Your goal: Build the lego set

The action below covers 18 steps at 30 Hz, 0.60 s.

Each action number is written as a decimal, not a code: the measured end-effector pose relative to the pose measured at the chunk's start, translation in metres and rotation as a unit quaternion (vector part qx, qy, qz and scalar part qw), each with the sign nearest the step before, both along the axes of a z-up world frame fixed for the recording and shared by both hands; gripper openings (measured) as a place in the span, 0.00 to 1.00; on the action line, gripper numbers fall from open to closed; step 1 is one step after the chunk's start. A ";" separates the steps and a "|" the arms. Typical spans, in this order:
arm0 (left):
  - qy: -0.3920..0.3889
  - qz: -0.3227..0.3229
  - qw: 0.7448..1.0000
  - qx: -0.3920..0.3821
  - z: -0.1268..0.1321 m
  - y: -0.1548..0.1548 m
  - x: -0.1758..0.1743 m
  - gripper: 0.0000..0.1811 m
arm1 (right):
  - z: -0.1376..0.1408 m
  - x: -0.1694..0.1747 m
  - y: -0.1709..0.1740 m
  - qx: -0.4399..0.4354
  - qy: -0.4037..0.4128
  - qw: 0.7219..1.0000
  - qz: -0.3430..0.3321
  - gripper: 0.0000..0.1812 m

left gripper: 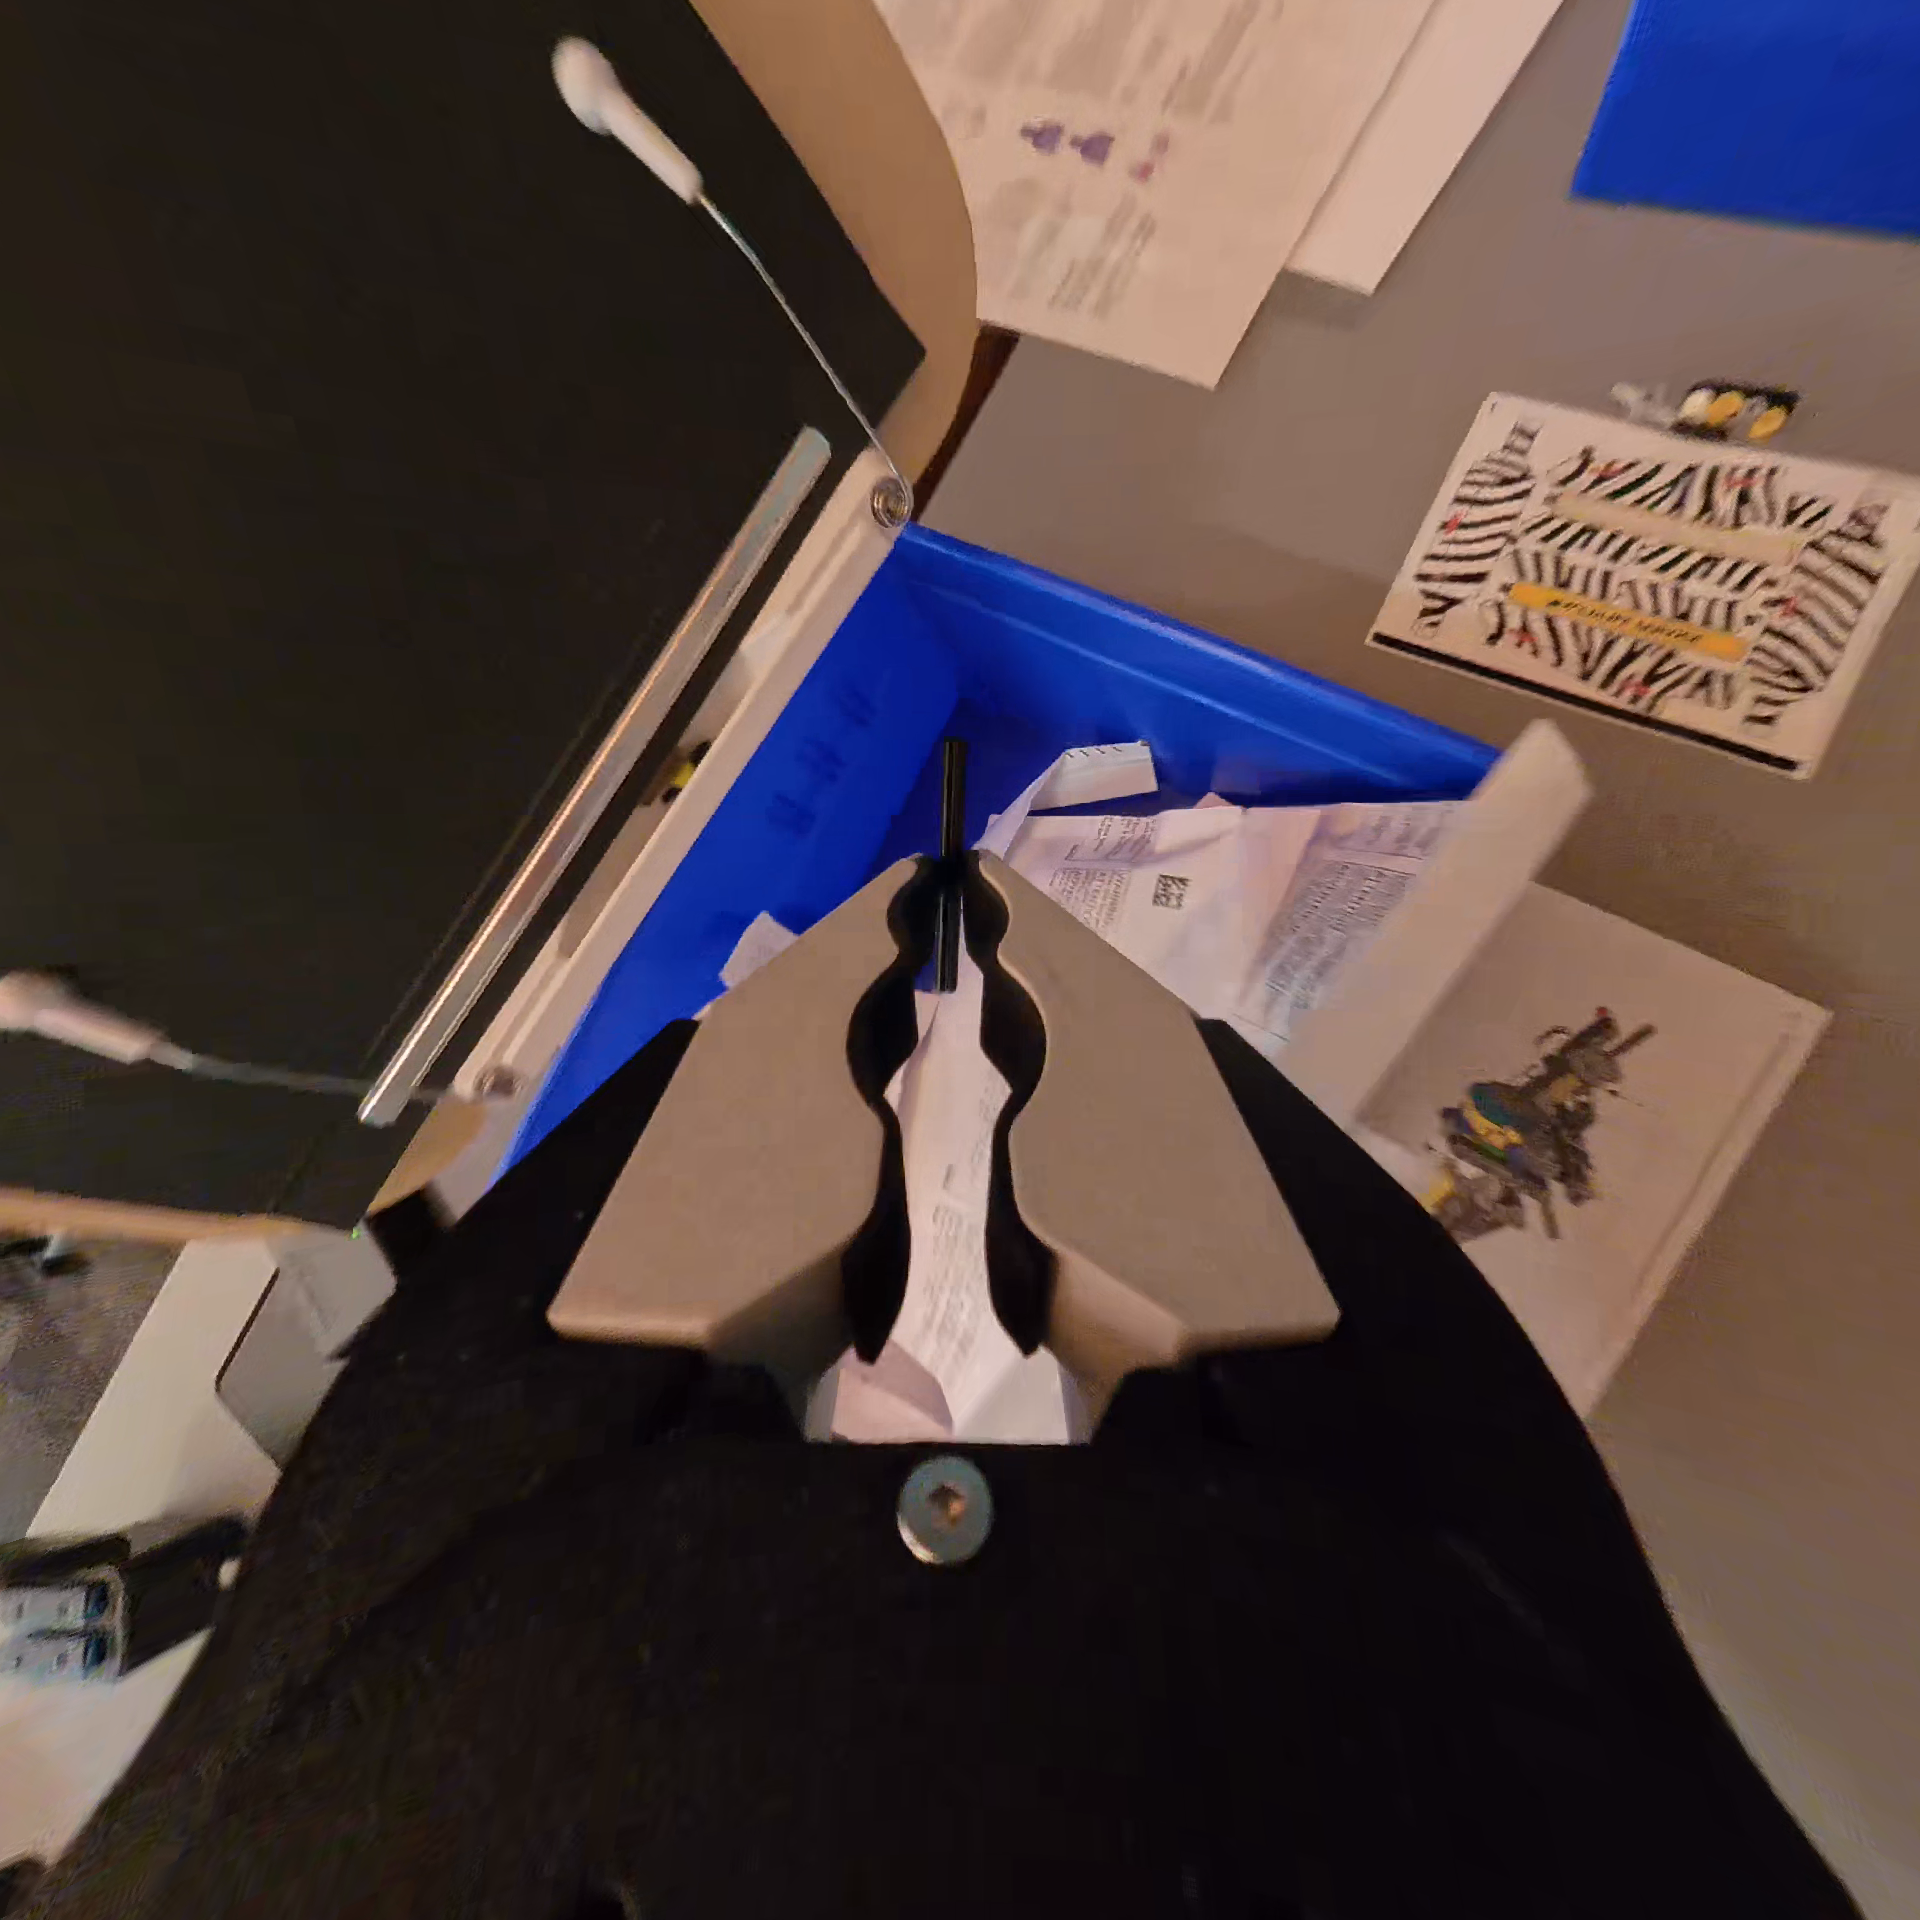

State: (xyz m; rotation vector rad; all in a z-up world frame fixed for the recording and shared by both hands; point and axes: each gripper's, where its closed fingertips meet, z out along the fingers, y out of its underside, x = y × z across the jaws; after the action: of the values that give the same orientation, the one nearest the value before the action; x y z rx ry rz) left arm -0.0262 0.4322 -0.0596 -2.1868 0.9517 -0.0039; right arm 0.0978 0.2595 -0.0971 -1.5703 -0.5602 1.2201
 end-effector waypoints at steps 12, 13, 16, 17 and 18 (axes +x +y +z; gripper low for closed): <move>-0.045 -0.031 0.997 -0.056 -0.020 -0.196 0.027 0.03 | -0.007 0.025 -0.025 0.021 -0.021 0.999 -0.022 0.01; -0.043 -0.040 0.995 -0.077 -0.038 -0.213 0.029 0.03 | -0.007 0.024 -0.025 0.018 -0.019 0.999 -0.019 0.01; -0.036 -0.061 0.987 -0.141 -0.092 -0.255 0.036 0.03 | -0.010 0.019 -0.027 0.014 -0.021 1.000 -0.013 0.01; -0.032 -0.067 0.985 -0.157 -0.107 -0.265 0.038 0.03 | -0.010 0.018 -0.028 0.015 -0.022 1.000 -0.013 0.01; -0.024 -0.073 0.983 -0.168 -0.120 -0.273 0.040 0.03 | -0.011 0.017 -0.028 0.017 -0.025 0.999 -0.012 0.01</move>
State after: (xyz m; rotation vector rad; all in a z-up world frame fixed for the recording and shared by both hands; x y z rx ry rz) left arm 0.0138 0.1595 -0.1793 -2.4013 1.1501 -0.3071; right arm 0.1147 0.2311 -0.1078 -1.5784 -0.5898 1.1506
